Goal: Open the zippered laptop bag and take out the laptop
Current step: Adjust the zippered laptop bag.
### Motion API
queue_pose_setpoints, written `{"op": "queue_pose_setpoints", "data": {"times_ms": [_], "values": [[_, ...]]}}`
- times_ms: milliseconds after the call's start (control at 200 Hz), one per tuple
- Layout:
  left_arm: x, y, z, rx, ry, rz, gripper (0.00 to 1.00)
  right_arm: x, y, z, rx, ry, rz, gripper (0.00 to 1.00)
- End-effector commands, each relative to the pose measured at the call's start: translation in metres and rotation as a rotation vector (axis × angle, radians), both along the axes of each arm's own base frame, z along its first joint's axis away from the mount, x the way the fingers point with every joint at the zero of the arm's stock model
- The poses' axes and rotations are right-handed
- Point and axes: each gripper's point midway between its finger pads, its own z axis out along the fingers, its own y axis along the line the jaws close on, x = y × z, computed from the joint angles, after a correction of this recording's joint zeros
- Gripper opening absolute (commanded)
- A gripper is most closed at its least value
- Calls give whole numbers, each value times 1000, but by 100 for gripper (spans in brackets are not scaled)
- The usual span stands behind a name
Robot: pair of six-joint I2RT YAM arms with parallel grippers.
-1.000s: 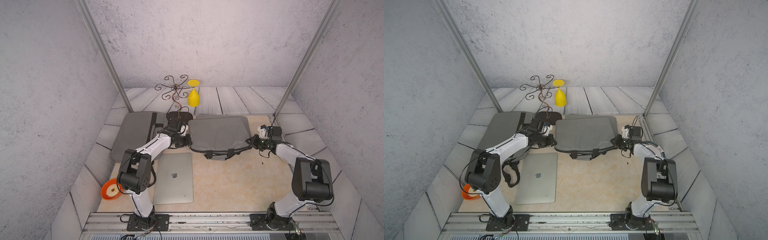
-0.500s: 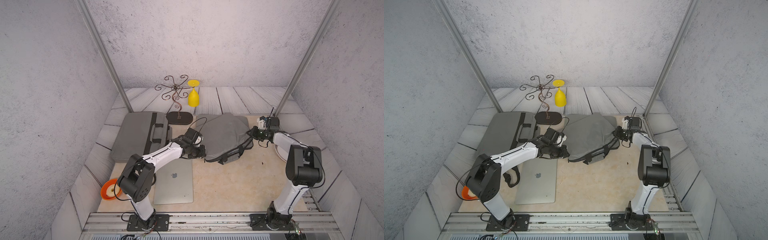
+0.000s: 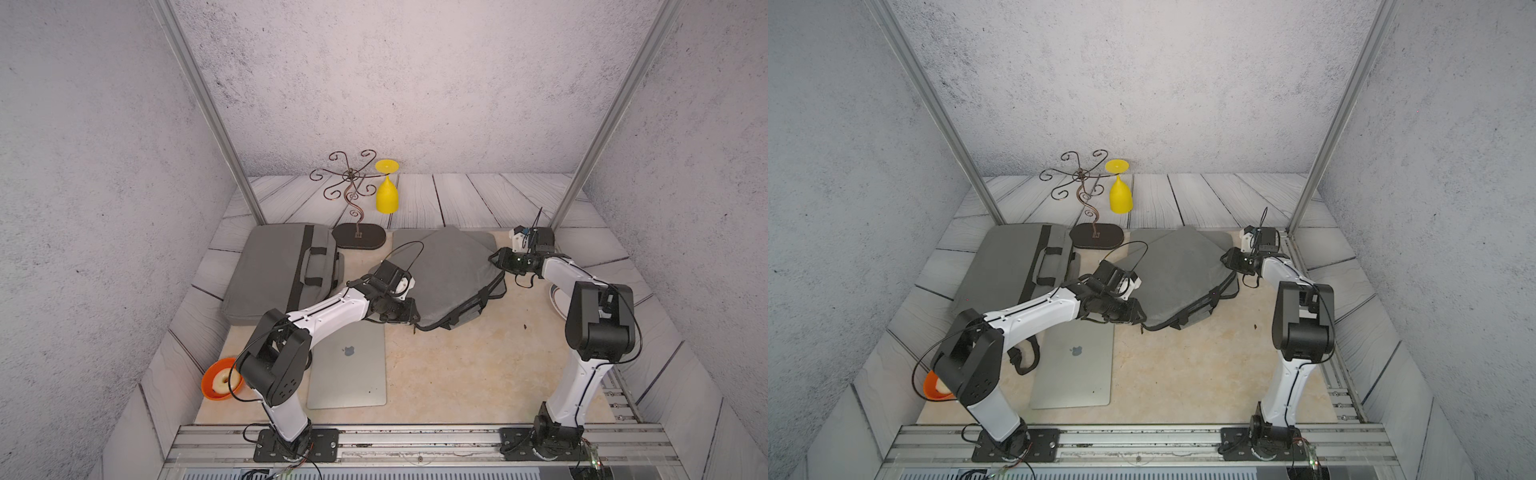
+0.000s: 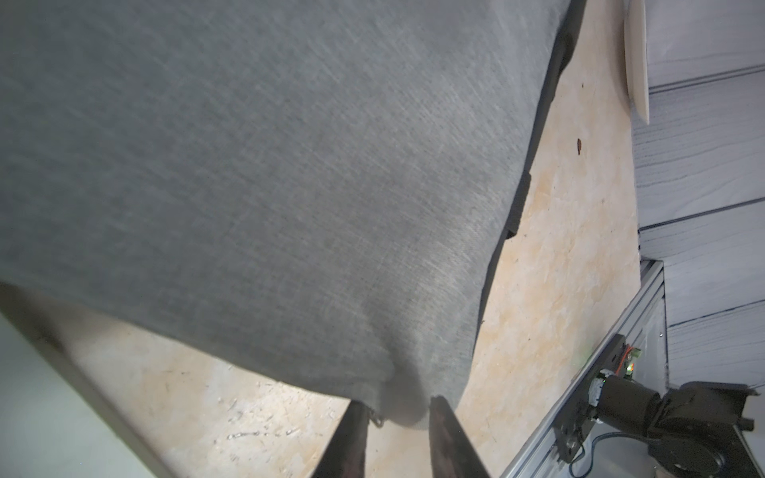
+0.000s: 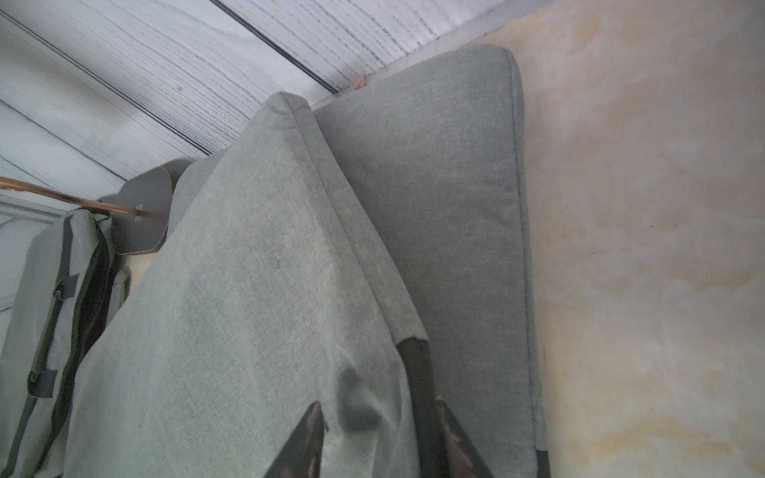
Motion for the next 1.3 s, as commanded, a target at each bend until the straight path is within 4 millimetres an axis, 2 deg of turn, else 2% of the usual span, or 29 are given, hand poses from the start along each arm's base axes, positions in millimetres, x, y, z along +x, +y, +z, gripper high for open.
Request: {"op": "queue_pose_setpoints", "data": {"times_ms": [0,180,350,370,405,525,620,716,866,1061,1136,1296], "values": [[-11,-8,29,-20,-108,-124,36,-7,-2,-5,-69,35,15,52],[-12,-7,40,38,-270,-245,46,-19,-35,8,-263,86,-63,70],[7,-17,44,118,-471,-389,52,-30,-43,27,-308,73,-88,78],[10,-19,44,123,-490,-404,52,-32,-43,29,-304,69,-92,83],[14,-23,44,132,-526,-431,53,-35,-41,32,-295,64,-96,85],[27,-38,42,149,-603,-493,55,-52,-38,38,-258,61,-112,87],[26,-53,36,169,-636,-552,57,-67,-34,41,-232,61,-122,87],[21,-67,22,208,-665,-614,59,-82,-32,45,-210,59,-133,88],[17,-76,-2,303,-698,-671,60,-105,-27,42,-179,70,-141,88],[16,-77,-26,448,-721,-714,61,-134,-25,34,-166,101,-141,88],[27,-71,-33,554,-757,-698,61,-144,-25,29,-166,112,-145,88],[47,-60,-35,740,-780,-648,61,-161,-23,19,-155,139,-146,88]]}}
